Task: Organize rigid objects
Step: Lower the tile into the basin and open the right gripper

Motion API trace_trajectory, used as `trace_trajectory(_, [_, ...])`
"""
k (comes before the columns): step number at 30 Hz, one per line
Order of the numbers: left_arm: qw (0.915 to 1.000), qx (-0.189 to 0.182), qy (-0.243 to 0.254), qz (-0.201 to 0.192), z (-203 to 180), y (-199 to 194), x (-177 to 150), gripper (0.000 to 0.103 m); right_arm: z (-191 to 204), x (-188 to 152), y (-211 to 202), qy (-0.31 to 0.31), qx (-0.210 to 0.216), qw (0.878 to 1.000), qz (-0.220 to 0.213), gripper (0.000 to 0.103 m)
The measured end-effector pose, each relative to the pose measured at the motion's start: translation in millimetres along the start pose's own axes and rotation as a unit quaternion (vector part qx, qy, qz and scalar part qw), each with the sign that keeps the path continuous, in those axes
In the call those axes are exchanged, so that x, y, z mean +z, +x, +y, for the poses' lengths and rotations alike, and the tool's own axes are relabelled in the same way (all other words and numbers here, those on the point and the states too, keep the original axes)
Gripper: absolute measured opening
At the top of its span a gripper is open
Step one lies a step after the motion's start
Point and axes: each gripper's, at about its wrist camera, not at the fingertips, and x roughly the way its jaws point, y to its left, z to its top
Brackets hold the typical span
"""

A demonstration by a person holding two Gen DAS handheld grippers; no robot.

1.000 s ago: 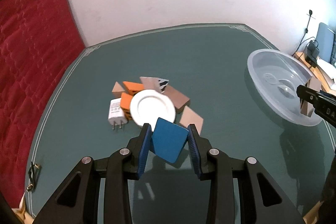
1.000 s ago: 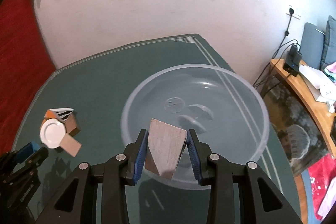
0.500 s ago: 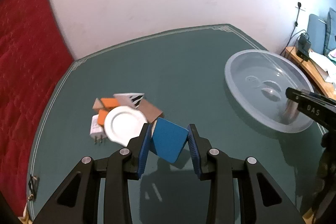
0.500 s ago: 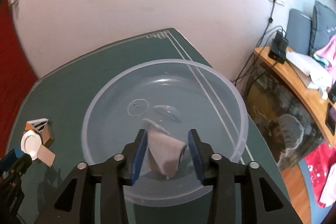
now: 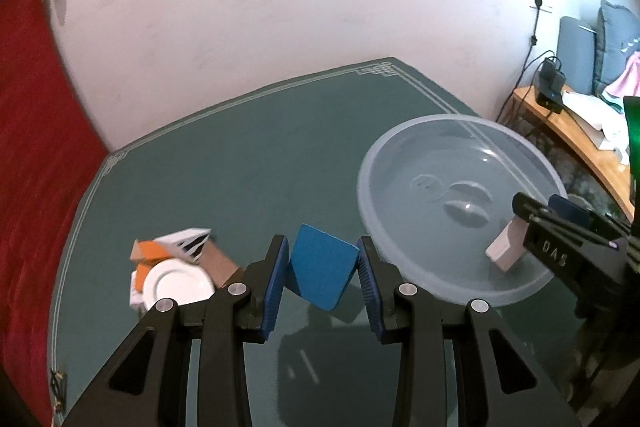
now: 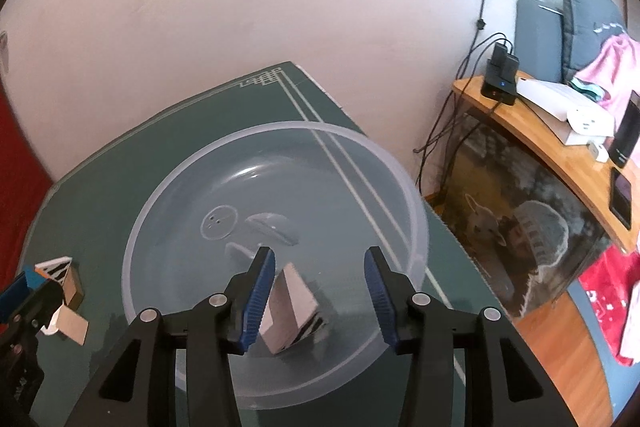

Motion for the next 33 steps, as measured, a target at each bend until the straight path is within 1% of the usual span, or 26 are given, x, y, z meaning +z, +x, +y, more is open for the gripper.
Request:
trace_trajectory(8, [0.9997, -0.017, 0.018, -0.005, -26.2, 7.0, 12.2, 0.036, -8.5, 2.4, -3.7, 0.021, -0.014, 0.999, -0.022, 0.050])
trace_trajectory(13, [0.9993, -0.027, 0.024, -0.009, -33.9, 9.4, 16.9, 0.036, -11.7, 4.4, -5.6, 0.026, -0.017, 0.999, -0.034, 0.050])
trace_trajectory(17, [0.9984, -0.052, 0.021, -0.006, -35.5, 15.5, 19.2, 0.036, -17.6, 5.4, -10.5, 0.039, -0.021, 0.998, -0.053, 0.050])
trace_trajectory(20, [0.9968, -0.080, 0.010, 0.002, -37.4, 19.1, 20.4, 0.037, -21.8, 6.7, -14.0, 0.049, -0.025, 0.996, -0.069, 0.053])
trace_trajectory(21, [0.9960, -0.089, 0.006, 0.005, -37.1, 19.9, 20.7, 0.038, -22.2, 6.7, -14.7, 0.050, -0.027, 0.996, -0.074, 0.053])
trace_trajectory(23, [0.9949, -0.101, 0.002, 0.005, -36.2, 20.0, 20.4, 0.045, -22.2, 6.4, -15.3, 0.051, -0.028, 0.995, -0.078, 0.053])
trace_trajectory(25, [0.9942, -0.107, -0.001, 0.003, -35.8, 19.7, 20.6, 0.058, -21.3, 5.8, -14.8, 0.052, -0.028, 0.995, -0.079, 0.053])
trace_trajectory(31, [0.9945, -0.104, -0.011, 0.008, -30.3, 21.8, 20.3, 0.060, -21.0, 4.5, -14.0, 0.051, -0.027, 0.995, -0.080, 0.053])
trace_trajectory(33, [0.9952, -0.096, -0.016, 0.008, -26.0, 21.1, 18.3, 0.061, -20.4, 3.4, -14.6, 0.049, -0.027, 0.995, -0.082, 0.054])
